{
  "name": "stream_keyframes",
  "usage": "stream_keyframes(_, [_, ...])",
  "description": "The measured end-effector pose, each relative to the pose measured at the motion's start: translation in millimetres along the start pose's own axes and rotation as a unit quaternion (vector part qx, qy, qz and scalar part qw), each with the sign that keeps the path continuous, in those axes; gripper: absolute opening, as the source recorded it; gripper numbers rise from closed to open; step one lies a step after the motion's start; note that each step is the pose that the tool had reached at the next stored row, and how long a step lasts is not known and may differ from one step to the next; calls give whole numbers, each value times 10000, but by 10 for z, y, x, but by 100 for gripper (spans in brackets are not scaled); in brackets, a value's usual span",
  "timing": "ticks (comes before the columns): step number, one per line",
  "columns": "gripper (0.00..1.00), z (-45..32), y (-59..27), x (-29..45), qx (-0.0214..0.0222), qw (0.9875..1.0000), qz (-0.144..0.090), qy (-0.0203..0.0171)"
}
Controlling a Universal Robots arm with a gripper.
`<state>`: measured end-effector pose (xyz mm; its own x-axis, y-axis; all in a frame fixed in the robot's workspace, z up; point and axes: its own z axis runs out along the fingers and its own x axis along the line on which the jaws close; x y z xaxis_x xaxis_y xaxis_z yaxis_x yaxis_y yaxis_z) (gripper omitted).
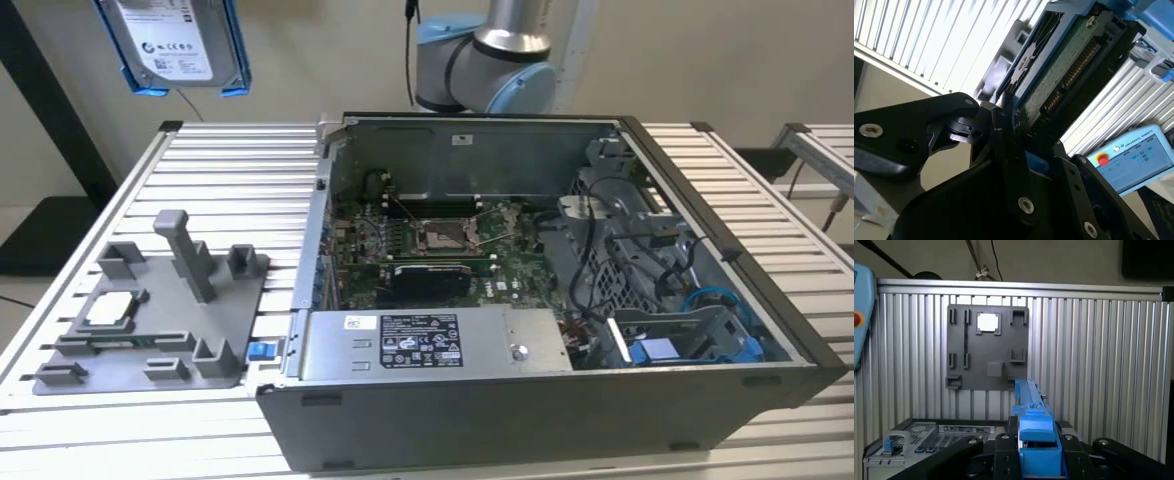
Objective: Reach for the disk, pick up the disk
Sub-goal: 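Pick up the disk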
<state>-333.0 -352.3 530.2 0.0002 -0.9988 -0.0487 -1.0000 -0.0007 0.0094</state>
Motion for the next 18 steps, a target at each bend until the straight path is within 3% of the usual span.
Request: stream_keyframes(18, [0,-3,-513,0,0,10000,0,0])
